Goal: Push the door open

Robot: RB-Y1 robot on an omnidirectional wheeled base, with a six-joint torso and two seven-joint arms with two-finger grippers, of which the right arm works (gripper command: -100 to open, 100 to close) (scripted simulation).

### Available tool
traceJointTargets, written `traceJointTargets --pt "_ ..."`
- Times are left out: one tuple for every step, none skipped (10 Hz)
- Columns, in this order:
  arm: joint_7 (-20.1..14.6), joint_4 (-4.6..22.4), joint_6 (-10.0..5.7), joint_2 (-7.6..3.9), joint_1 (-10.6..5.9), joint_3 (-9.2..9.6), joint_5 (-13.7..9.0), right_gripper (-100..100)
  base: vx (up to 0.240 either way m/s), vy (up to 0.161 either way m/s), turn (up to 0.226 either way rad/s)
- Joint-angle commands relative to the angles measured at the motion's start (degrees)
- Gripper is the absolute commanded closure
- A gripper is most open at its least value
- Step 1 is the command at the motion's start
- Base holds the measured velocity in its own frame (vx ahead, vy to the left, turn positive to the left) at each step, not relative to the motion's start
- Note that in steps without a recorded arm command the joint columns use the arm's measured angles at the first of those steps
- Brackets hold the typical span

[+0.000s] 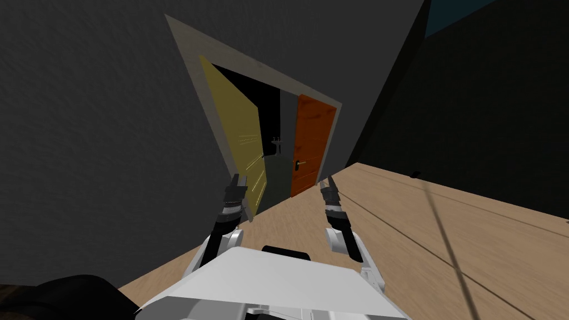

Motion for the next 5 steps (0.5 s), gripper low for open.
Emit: traceJointTargets --pt "-1.0 2.6 -0.34 -0.38 -1.39 0.28 0.6 -100 0.097 -0.070 0.041" --pt "-1.6 4.3 -0.51 -0.62 -2.37 0.44 0.9 -100 0.090 -0.058 0.044" --pt "-2.2 6.0 -0.68 -0.87 -3.34 0.59 1.3 -100 0.099 -0.061 0.040" --pt "-2.8 7.7 -0.86 -1.12 -4.32 0.75 1.7 -100 0.097 -0.071 0.042" --pt "-3.4 9.5 -1.03 -1.36 -5.33 0.91 2.0 -100 0.095 -0.054 0.042"
